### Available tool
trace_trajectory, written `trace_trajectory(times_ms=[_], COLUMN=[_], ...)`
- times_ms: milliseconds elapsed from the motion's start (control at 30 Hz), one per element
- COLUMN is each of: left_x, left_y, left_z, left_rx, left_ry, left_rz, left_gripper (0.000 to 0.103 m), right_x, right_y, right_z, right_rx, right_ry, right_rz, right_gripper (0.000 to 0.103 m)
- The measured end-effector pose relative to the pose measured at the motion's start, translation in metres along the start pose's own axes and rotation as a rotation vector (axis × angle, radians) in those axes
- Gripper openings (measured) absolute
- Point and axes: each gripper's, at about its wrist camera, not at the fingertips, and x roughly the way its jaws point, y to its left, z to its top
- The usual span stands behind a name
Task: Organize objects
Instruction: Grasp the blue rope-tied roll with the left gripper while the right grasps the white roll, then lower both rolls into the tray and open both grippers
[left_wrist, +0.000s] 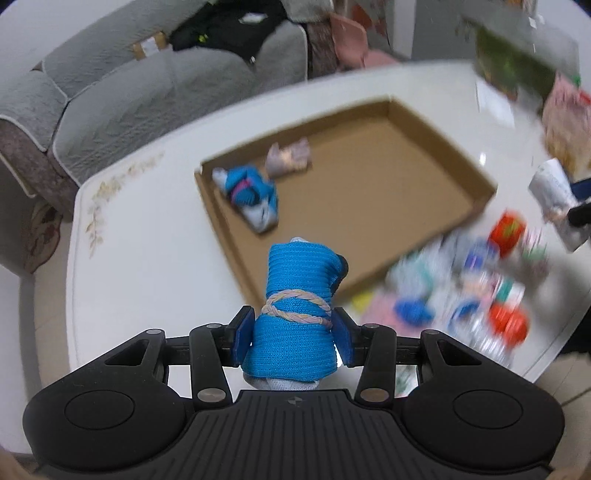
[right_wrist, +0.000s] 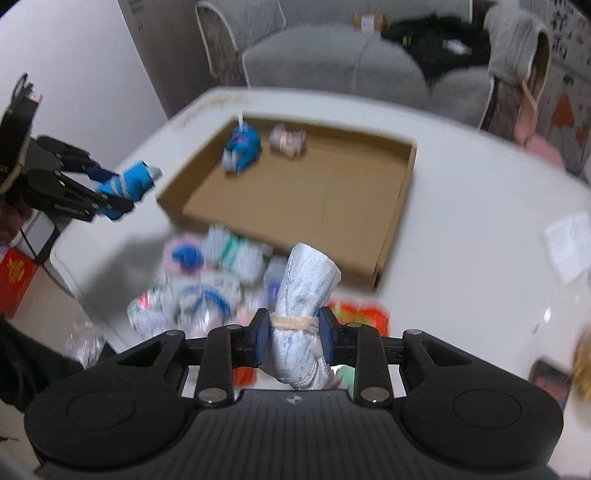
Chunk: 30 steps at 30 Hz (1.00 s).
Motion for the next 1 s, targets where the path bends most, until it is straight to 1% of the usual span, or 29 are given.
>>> trace_trajectory(times_ms=[100, 200, 300, 400, 533, 600, 700, 833, 933, 1000], left_x=[-0.010, -0.012, -0.008, -0.005, 0.010, 0.022, 0.038, 0.054, 0.067, 0.079], left_y=[-0.007, -0.010, -0.016, -0.018, -0.015, -0.012, -0.007, 0.006, 0.011, 0.016], left_z=[0.023, 0.052, 0.083, 0.107, 0.130, 0.136, 0.136, 0.136, 0.133, 0.131], left_rx=[-0.010, -0.052, -0.021, -0.025, -0.029, -0.038, -0.028, -0.065, -0.041, -0.048], left_ry=[-0.050, -0.072, -0.104, -0.133, -0.154, -0.157, -0.133, -0.120, -0.117, -0.109], left_rz=[-0.028, -0.061, -0.064, -0.084, -0.088, -0.088, -0.073, -0.084, -0.064, -0.068], left_gripper=[0.052, 0.052, 0.052, 0.052, 0.052, 0.052, 0.052, 0.052, 0.052, 0.052], right_x=[-0.008, -0.020, -0.027, -0.028, -0.017, -0.008, 0.007, 0.026, 0.042, 0.060], right_y=[-0.001, -0.002, -0.005, -0.007, -0.007, -0.007, -0.009, -0.016, -0.019, -0.021], right_z=[0.020, 0.043, 0.070, 0.095, 0.115, 0.121, 0.128, 0.129, 0.132, 0.135], right_rx=[-0.022, -0.045, -0.069, -0.097, -0.111, -0.124, -0.134, -0.148, -0.149, -0.152], right_ry=[-0.023, -0.057, -0.081, -0.106, -0.112, -0.113, -0.106, -0.096, -0.083, -0.067], right_rz=[-0.039, -0.063, -0.093, -0.116, -0.137, -0.142, -0.141, -0.123, -0.110, -0.095], right_gripper=[0.026, 0.026, 0.026, 0.026, 0.026, 0.026, 0.026, 0.026, 0.026, 0.026])
